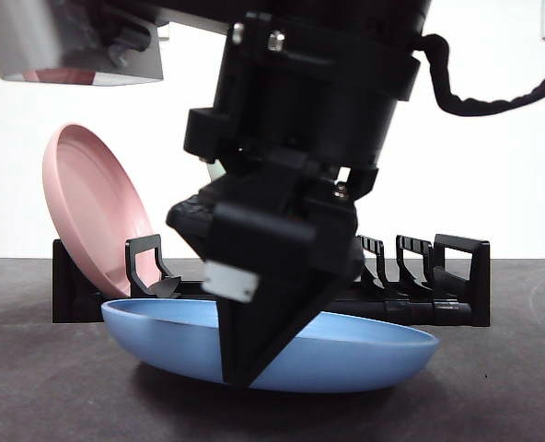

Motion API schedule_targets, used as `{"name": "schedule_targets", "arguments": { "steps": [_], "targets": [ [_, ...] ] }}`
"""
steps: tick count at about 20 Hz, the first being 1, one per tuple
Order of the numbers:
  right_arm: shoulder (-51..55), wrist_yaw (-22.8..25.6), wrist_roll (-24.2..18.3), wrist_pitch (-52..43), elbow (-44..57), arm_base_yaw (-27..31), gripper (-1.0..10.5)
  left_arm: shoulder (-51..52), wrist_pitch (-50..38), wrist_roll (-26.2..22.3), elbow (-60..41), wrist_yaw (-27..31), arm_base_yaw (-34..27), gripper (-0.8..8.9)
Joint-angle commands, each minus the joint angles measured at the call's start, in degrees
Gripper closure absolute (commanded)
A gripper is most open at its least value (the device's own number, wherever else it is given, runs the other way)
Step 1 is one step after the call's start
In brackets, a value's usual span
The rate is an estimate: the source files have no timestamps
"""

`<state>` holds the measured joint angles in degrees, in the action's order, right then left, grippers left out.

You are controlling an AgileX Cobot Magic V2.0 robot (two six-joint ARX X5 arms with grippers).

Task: Place the plate

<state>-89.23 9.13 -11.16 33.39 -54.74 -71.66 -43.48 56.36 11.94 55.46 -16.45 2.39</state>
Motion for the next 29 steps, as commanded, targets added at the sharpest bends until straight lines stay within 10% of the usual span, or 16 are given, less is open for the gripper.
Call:
{"name": "schedule_targets", "arguments": {
  "steps": [1, 12, 18, 29],
  "targets": [
    [-1.2, -1.7, -0.2, -0.4, -1.2, -0.8, 8.8, -0.4, -0.6, -0.8, 1.5, -0.1, 0.0, 5.32],
    [1.9, -3.5, 7.6, 11.7, -9.9, -0.5, 6.2, -0.4, -0.7, -0.7, 1.5, -0.1, 0.0, 5.32],
    [16.2, -2.7, 20.7, 22.4, -17.5, 7.4, 6.2, -8.0, -2.9, 1.9, 5.6, 0.2, 2.3, 5.28],
    [33.2, 0.8, 26.3, 24.6, -18.0, 14.5, 6.2, -42.3, 2.2, -1.2, 36.8, 25.6, 16.8, 4.67]
  ]
}}
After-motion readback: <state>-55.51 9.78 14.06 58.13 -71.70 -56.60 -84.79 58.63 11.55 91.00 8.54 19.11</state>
